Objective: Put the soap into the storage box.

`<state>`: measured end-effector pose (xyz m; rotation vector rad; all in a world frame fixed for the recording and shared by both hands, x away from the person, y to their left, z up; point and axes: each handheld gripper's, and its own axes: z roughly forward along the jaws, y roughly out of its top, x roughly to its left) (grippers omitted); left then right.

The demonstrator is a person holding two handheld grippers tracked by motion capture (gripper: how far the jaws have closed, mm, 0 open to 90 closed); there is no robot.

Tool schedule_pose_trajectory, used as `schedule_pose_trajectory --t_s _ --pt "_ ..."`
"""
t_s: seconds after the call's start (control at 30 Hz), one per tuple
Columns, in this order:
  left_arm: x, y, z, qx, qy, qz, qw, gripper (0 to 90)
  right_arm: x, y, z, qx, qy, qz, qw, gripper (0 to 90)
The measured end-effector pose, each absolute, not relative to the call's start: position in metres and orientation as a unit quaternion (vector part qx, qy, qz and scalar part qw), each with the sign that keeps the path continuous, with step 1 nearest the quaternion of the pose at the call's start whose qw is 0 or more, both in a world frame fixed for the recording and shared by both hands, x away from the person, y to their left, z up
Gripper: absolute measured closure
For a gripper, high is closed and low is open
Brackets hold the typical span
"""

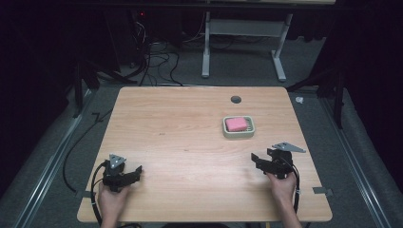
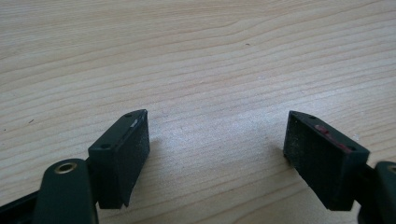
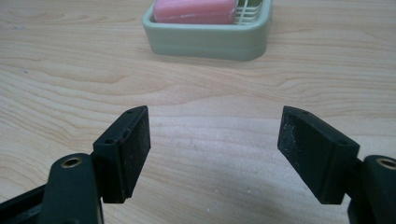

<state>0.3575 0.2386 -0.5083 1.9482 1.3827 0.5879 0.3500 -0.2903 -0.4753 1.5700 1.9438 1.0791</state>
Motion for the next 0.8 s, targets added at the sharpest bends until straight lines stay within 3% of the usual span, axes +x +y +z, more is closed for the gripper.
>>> schedule_pose_trajectory --t_s 0.8 --pt "0.357 0.239 -0.508 0.746 0.530 0.225 0.334 23.0 0.337 -0.282 -0.496 0.558 0.724 0.334 0.231 25.6"
